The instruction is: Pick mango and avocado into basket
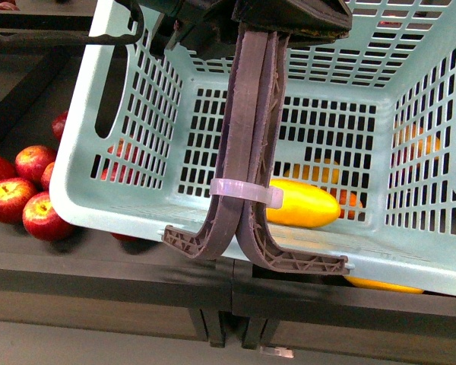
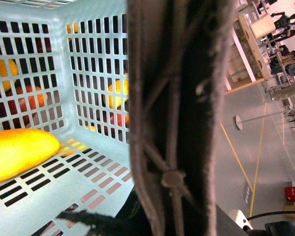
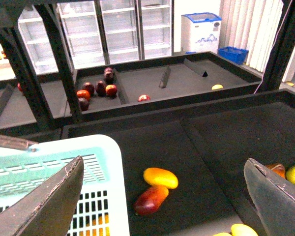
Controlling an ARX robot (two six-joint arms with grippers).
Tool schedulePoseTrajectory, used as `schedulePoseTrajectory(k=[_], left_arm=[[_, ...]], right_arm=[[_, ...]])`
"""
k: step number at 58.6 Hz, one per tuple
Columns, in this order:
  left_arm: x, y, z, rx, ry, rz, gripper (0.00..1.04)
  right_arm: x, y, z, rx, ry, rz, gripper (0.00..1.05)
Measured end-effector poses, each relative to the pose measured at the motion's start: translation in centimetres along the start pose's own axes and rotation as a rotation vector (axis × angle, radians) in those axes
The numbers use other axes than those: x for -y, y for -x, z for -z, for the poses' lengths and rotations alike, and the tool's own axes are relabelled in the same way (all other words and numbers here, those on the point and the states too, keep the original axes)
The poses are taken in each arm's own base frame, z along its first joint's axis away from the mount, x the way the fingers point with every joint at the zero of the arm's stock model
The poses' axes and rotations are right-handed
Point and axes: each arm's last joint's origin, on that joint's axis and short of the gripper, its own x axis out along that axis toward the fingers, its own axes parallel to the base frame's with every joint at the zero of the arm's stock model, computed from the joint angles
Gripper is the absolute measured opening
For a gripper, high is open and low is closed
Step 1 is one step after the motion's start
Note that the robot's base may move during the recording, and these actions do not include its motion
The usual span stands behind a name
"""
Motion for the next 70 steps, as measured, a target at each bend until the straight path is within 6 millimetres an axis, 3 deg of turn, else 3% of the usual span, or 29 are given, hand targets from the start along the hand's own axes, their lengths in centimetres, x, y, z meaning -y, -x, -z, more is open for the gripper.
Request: schedulePoseTrajectory(k=[7,70], left_arm=[[0.01,-0.01,0.00,0.000,-0.001,0.000,0.06],[0.04,-0.02,-0.04,-0.001,-0.001,0.003,0.06]], right_arm=[[-0.24,1.02,1.18,-0.010,0.083,-0.039,0.96],[-0.26,1.11,1.13,-0.008,0.095,-0.041,0.96]])
